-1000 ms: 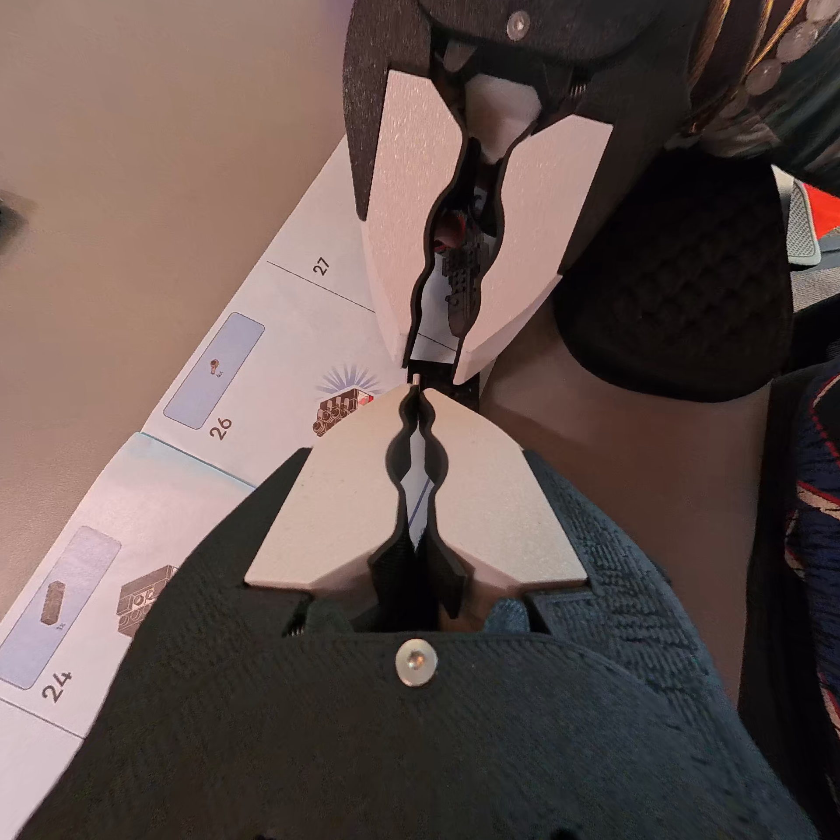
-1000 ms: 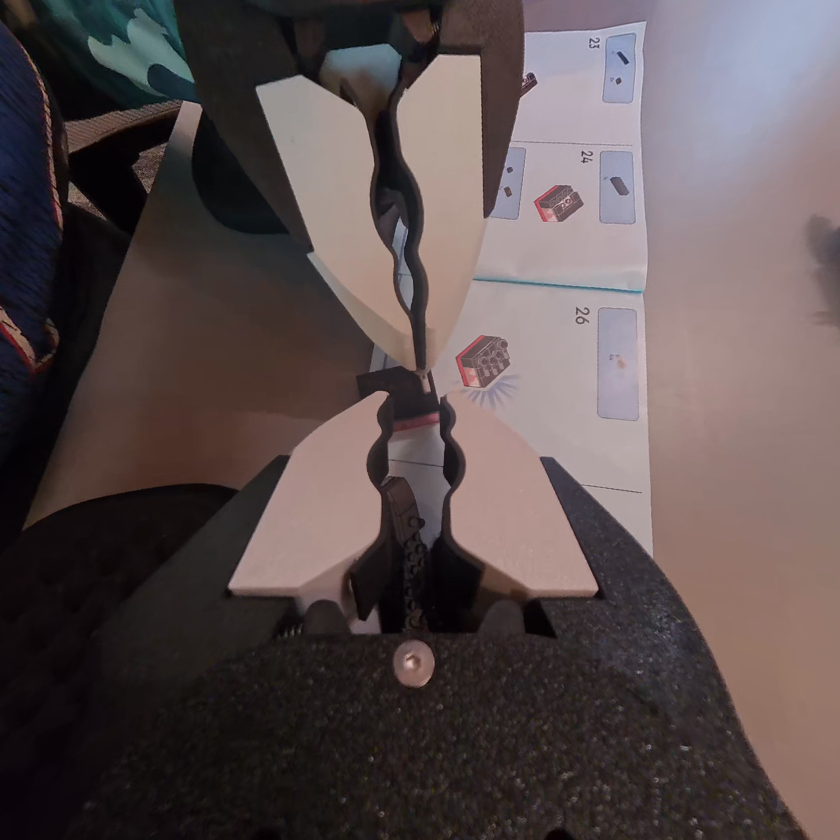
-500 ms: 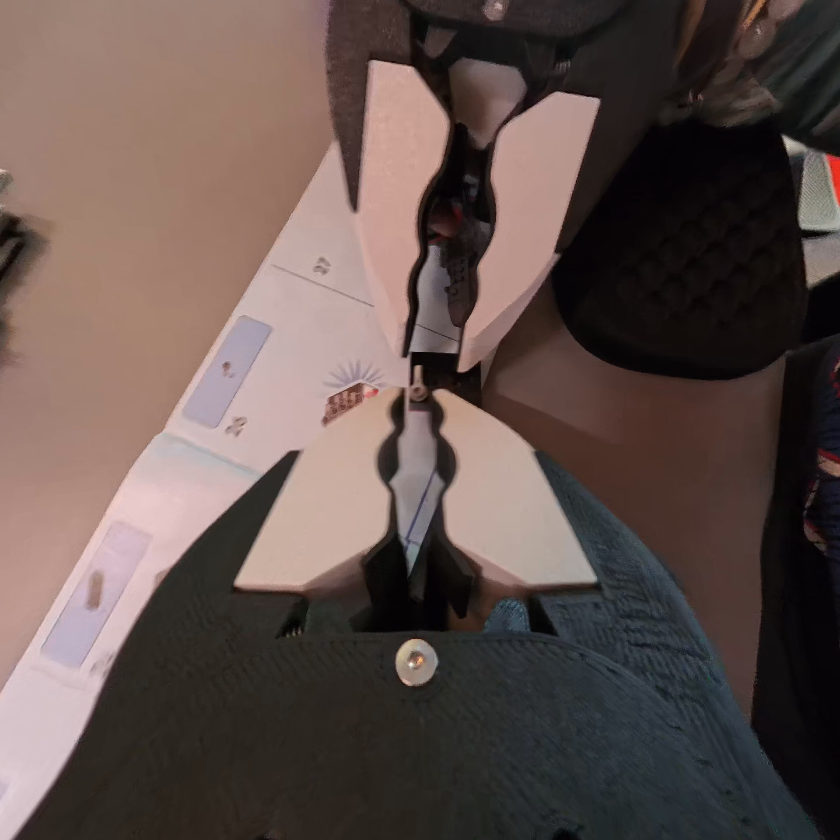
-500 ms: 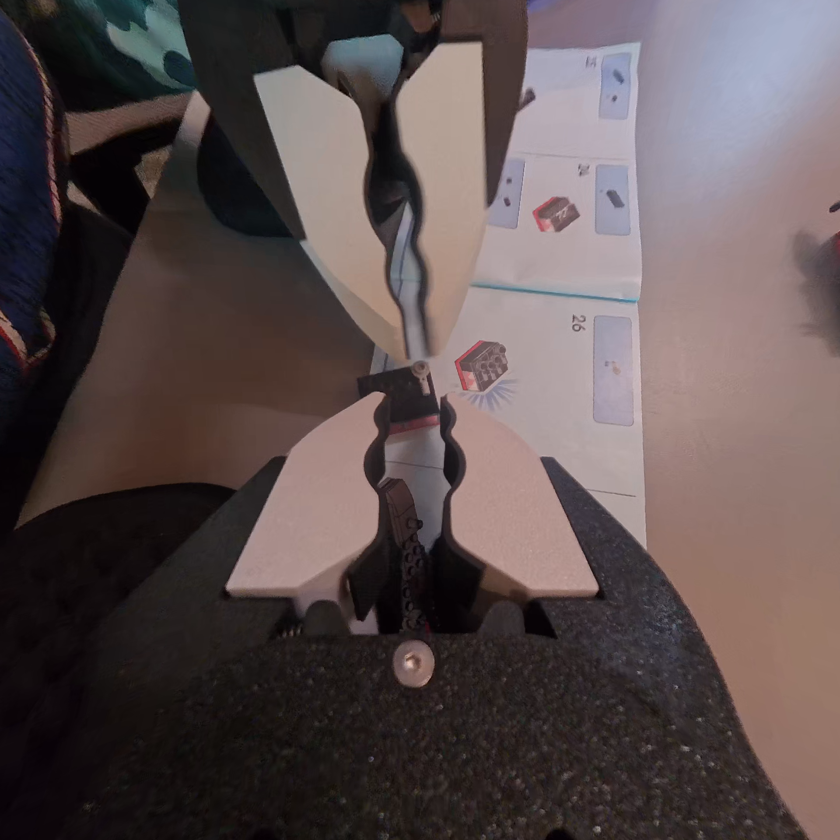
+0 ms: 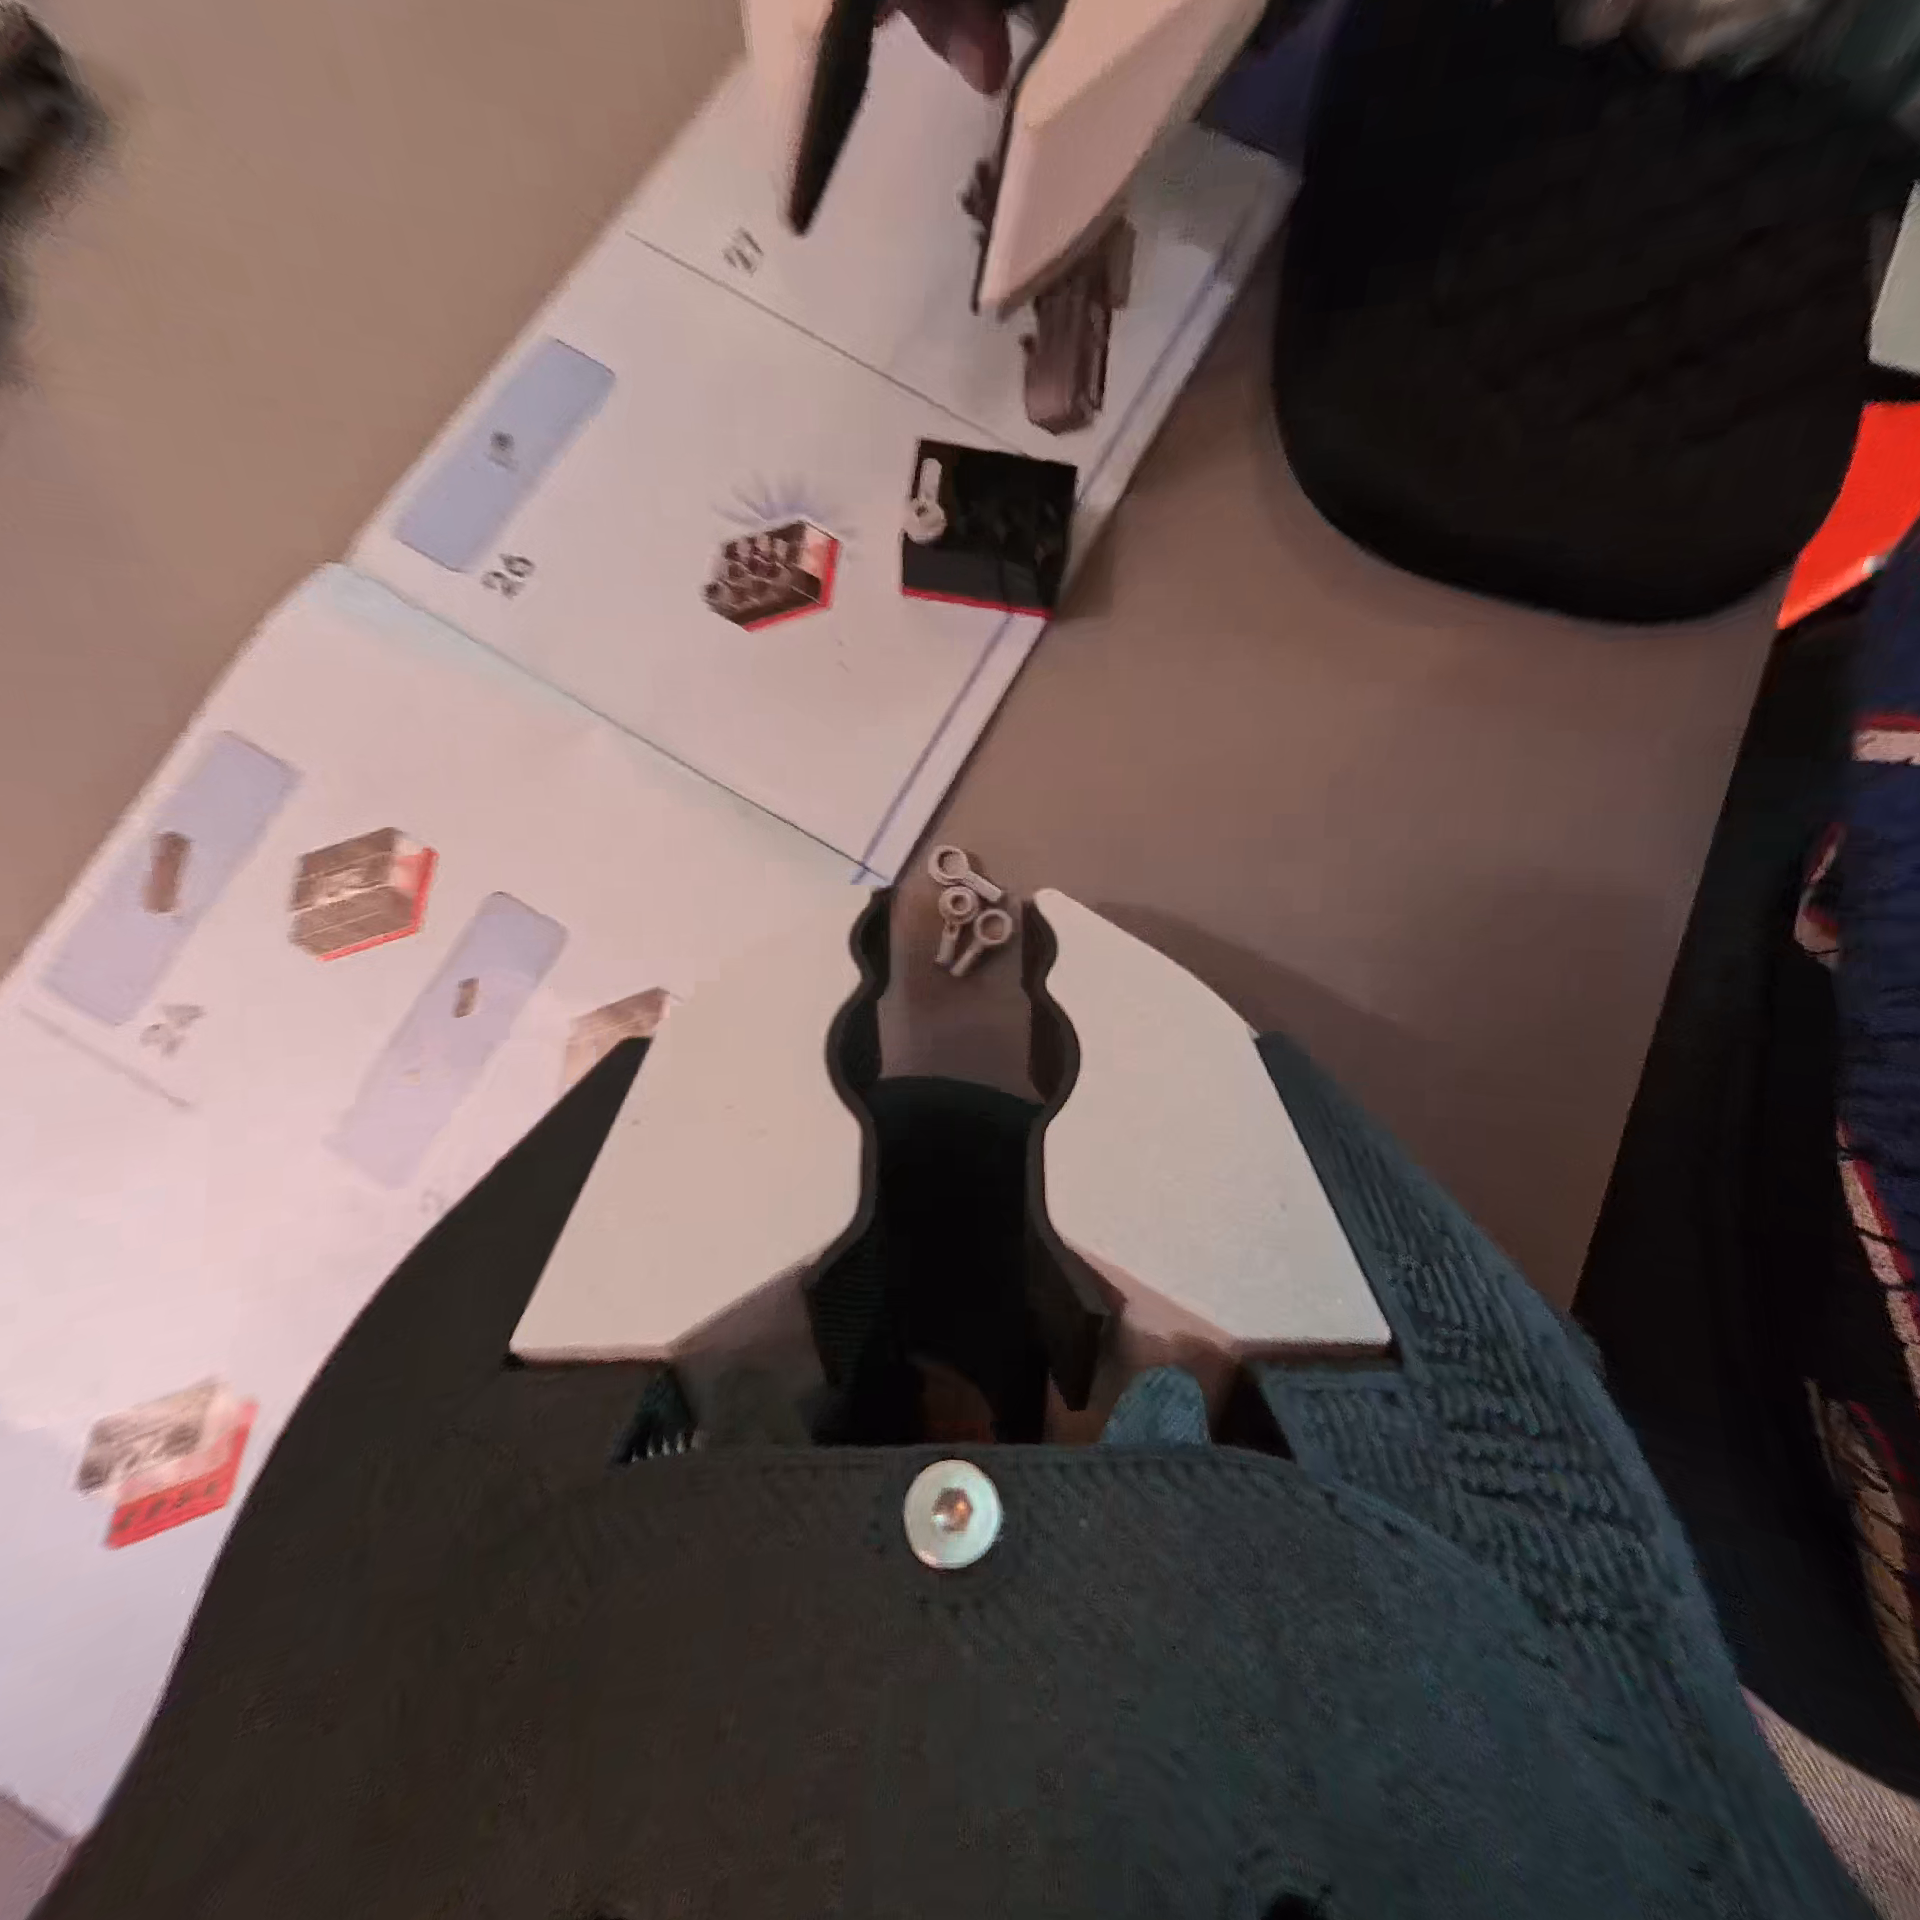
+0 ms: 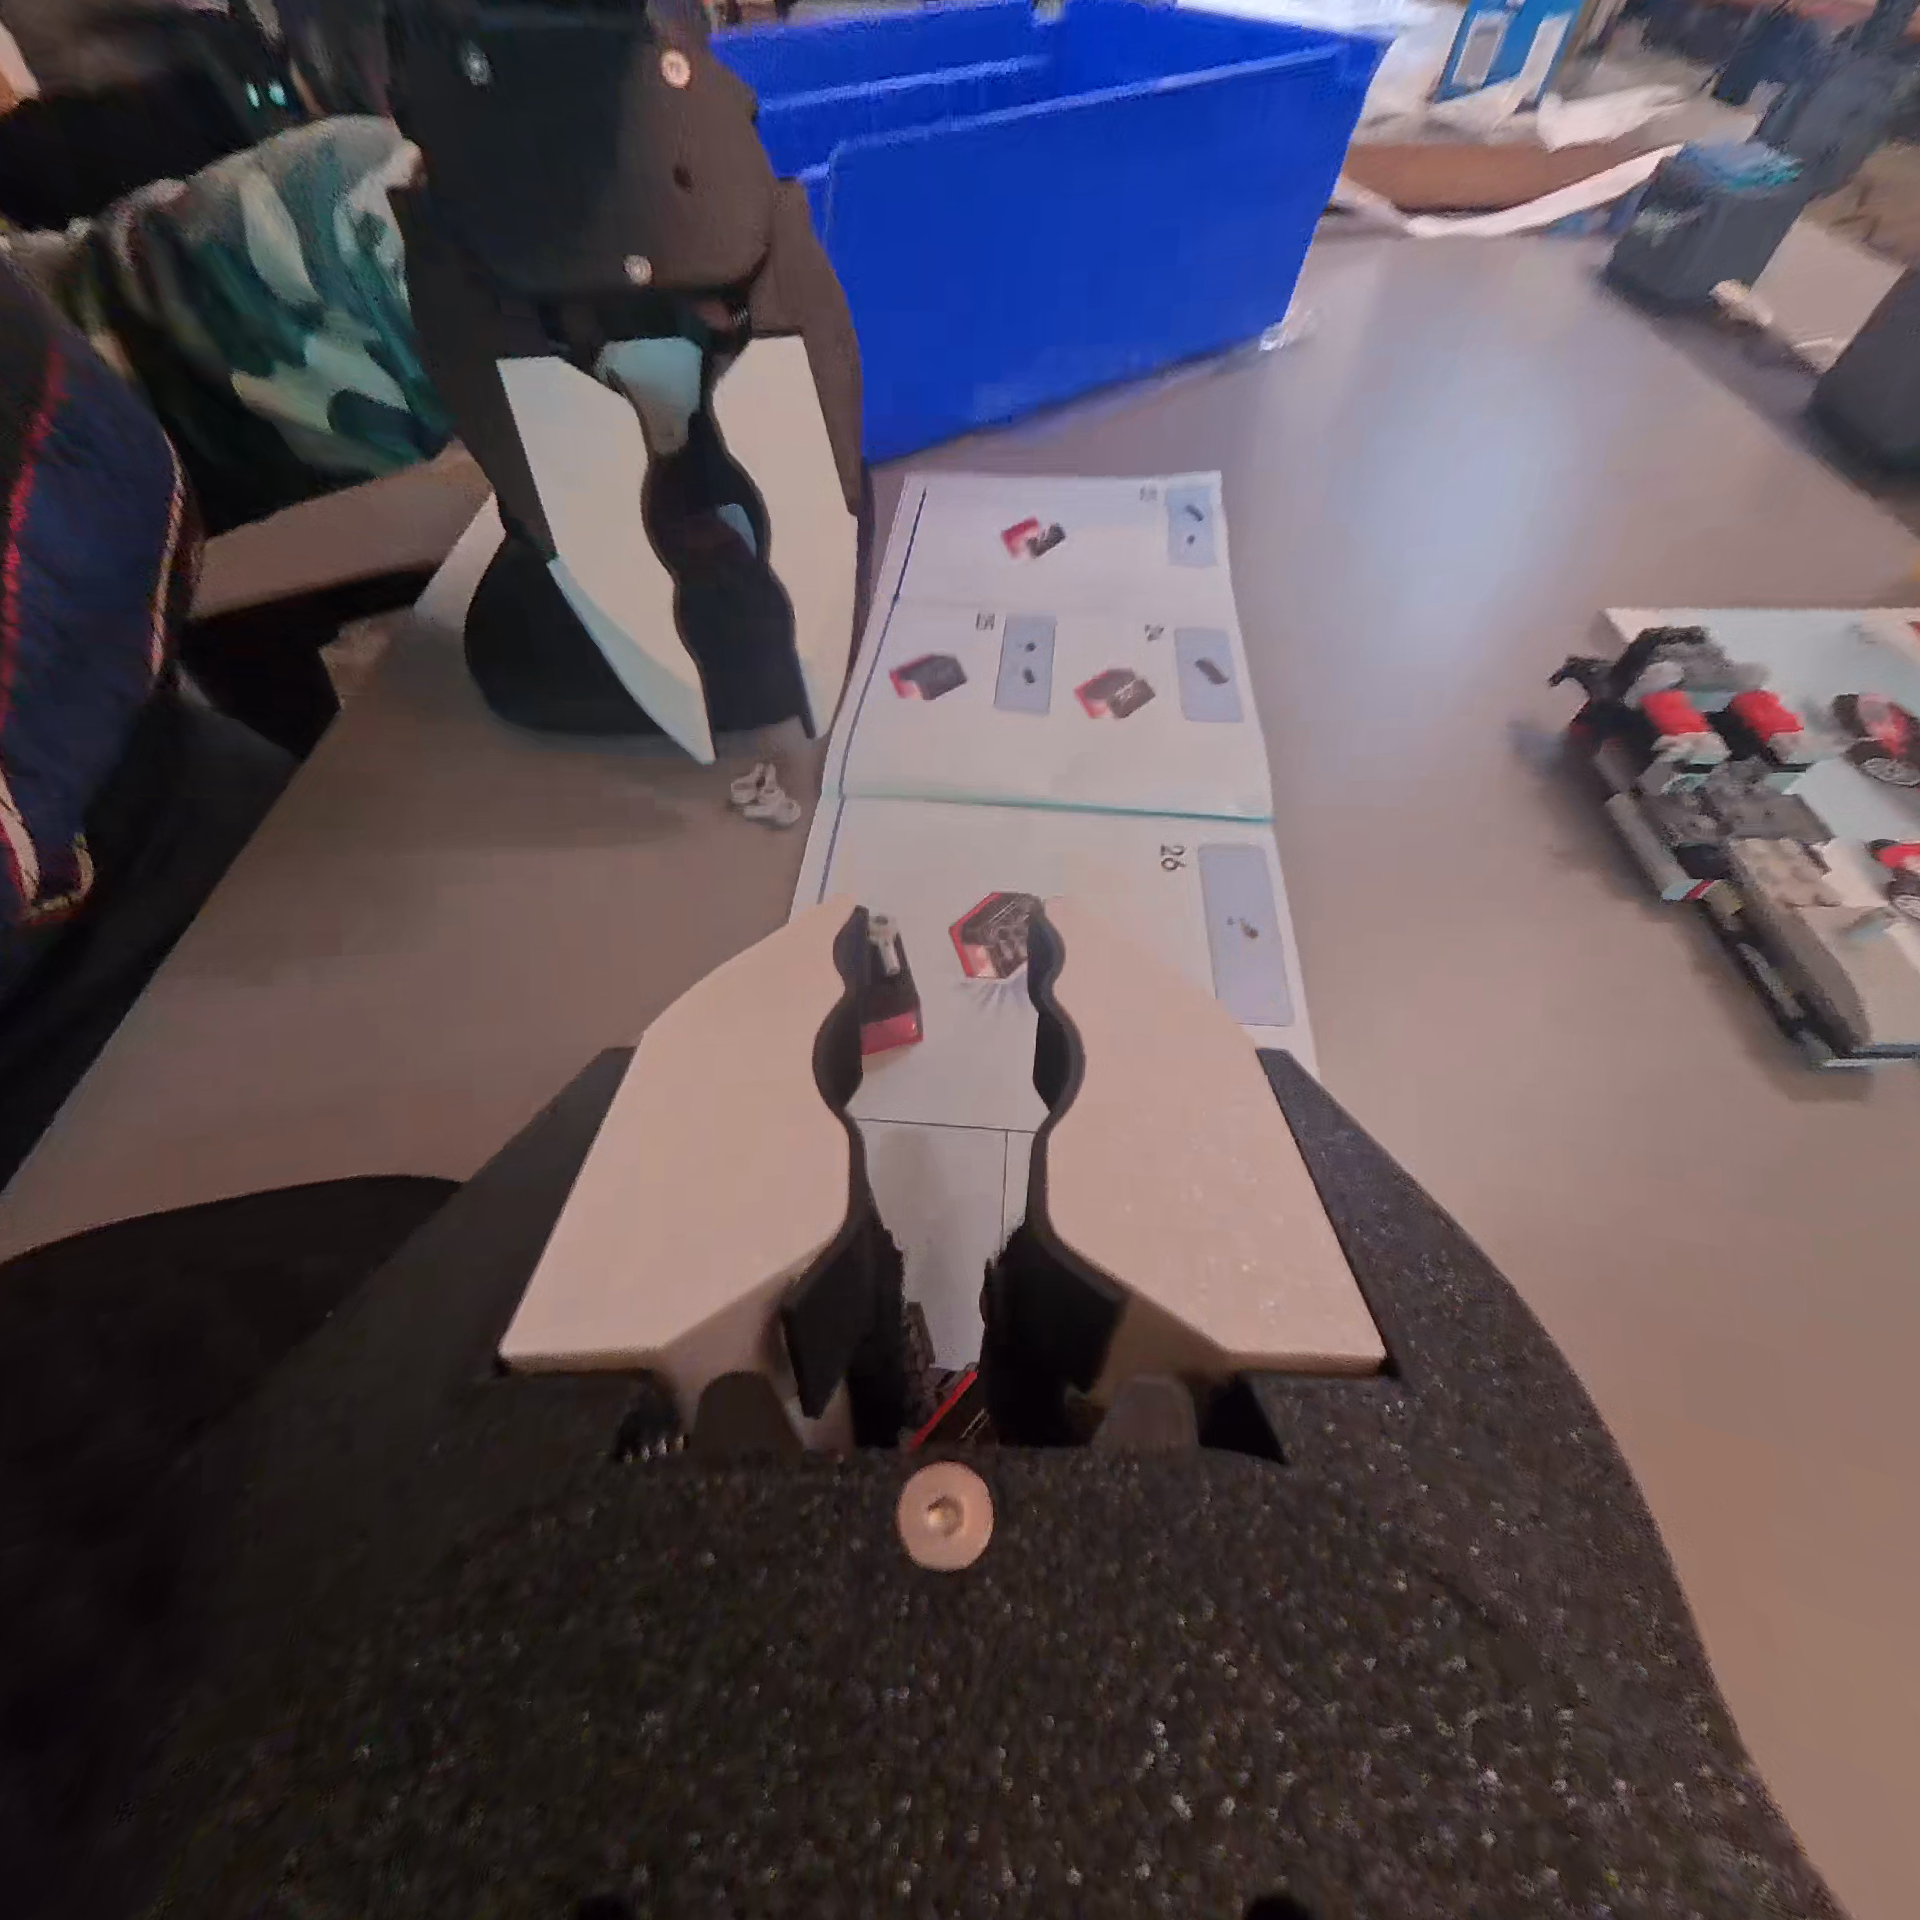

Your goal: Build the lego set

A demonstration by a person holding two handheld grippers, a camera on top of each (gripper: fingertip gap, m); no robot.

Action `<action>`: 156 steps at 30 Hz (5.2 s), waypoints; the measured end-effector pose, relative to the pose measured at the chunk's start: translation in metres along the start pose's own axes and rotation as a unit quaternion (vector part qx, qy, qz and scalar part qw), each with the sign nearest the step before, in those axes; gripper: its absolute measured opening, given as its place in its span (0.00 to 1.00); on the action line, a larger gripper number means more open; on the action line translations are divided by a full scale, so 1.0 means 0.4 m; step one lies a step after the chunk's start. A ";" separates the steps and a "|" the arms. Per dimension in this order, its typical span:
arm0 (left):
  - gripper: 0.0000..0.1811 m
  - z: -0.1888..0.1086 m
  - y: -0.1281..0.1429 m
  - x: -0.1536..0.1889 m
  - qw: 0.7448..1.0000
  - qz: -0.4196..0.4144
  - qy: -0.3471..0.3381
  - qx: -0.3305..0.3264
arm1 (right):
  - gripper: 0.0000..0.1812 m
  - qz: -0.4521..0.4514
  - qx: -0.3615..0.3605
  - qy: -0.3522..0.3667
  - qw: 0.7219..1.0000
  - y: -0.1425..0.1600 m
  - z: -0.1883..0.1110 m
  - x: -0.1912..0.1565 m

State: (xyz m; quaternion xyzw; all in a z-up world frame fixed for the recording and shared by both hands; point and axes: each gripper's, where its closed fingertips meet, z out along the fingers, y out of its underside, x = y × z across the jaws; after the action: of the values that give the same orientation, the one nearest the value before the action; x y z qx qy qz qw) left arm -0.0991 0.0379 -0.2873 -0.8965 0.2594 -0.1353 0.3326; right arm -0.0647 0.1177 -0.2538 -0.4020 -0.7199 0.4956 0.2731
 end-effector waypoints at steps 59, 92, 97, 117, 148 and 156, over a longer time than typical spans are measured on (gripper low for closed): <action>0.00 -0.210 -0.297 -0.117 0.555 -0.529 0.268 0.583 | 0.09 -0.253 0.084 0.362 0.894 -0.289 0.026 -0.007; 0.16 -0.122 -0.221 -0.165 0.916 -0.062 -0.130 0.374 | 0.08 0.111 -0.155 0.170 0.967 0.038 0.132 0.396; 0.16 -0.120 -0.218 -0.165 0.916 -0.071 -0.116 0.378 | 0.08 0.103 -0.186 0.180 0.960 0.060 0.154 0.421; 0.16 -0.102 -0.197 -0.078 0.901 0.275 -0.194 0.274 | 0.02 0.269 -0.092 -0.283 0.916 -0.123 0.063 0.005; 0.04 -0.061 -0.198 0.012 0.922 0.243 -0.054 0.298 | 0.02 0.293 -0.113 -0.367 0.875 -0.129 0.061 -0.099; 0.03 -0.127 -0.238 -0.038 0.916 0.091 -0.040 0.388 | 0.08 0.101 0.074 -0.192 0.973 -0.225 0.043 -0.013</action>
State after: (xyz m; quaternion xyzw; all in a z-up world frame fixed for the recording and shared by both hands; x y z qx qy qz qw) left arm -0.0971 0.0810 -0.1872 -0.6739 0.2536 -0.1584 0.6756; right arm -0.1034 0.0880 -0.1759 -0.3486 -0.6757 0.6407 0.1073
